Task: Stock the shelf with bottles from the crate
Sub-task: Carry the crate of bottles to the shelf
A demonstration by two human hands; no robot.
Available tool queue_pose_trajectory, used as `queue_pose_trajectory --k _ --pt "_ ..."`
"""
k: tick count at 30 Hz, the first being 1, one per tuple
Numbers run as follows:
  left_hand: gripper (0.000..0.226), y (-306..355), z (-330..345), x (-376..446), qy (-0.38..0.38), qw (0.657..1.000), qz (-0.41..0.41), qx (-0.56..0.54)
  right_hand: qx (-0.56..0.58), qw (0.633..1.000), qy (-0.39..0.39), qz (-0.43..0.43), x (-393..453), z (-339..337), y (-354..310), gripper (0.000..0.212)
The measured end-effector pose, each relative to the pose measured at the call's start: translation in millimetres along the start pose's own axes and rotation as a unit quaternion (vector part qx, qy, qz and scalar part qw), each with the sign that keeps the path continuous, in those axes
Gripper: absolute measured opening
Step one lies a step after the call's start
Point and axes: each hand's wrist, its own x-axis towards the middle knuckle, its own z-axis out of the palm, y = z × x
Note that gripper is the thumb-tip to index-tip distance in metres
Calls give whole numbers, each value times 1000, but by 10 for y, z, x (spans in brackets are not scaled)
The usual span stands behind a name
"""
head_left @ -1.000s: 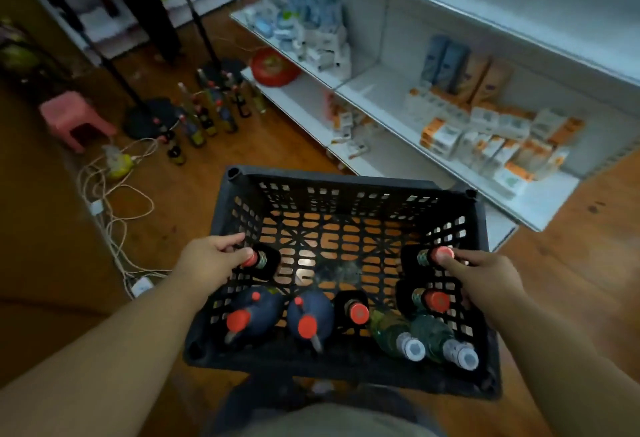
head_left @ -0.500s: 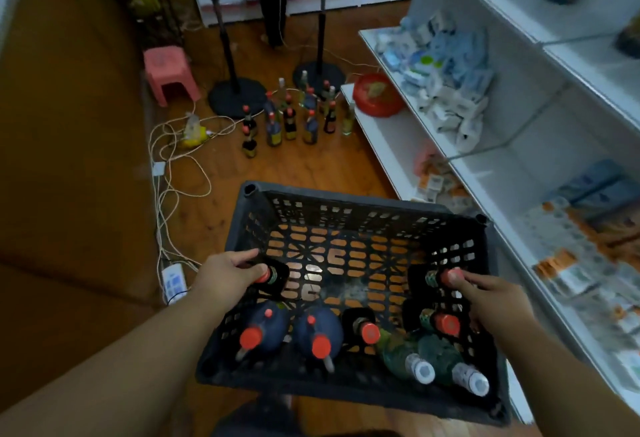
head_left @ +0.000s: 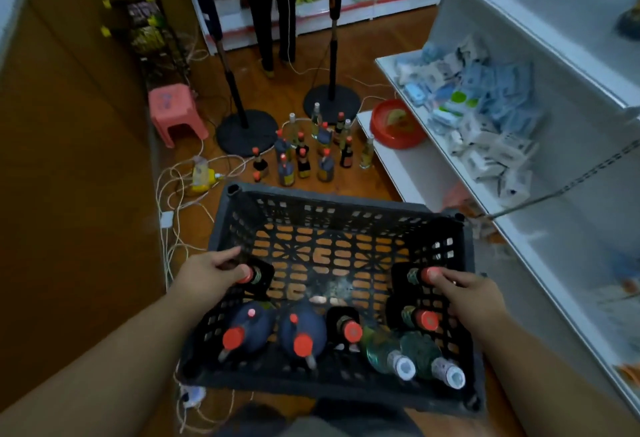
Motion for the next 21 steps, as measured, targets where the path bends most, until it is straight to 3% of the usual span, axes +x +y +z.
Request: queue_pose_trajectory --k 10,15,19,21 --pt "49 955 -322 1585 -25 999 23 8 -4 999 44 22 1192 395 -1114 41" --pt "49 1443 -461 2634 -89 992 74 42 28 991 105 74 1435 712 -1524 37" --pt "48 1897 -499 3265 -138 982 102 74 70 980 141 120 1570 891 -1688 47" --pt "48 2187 -448 3498 -153 974 123 112 91 973 160 141 1647 951 -1697 39"
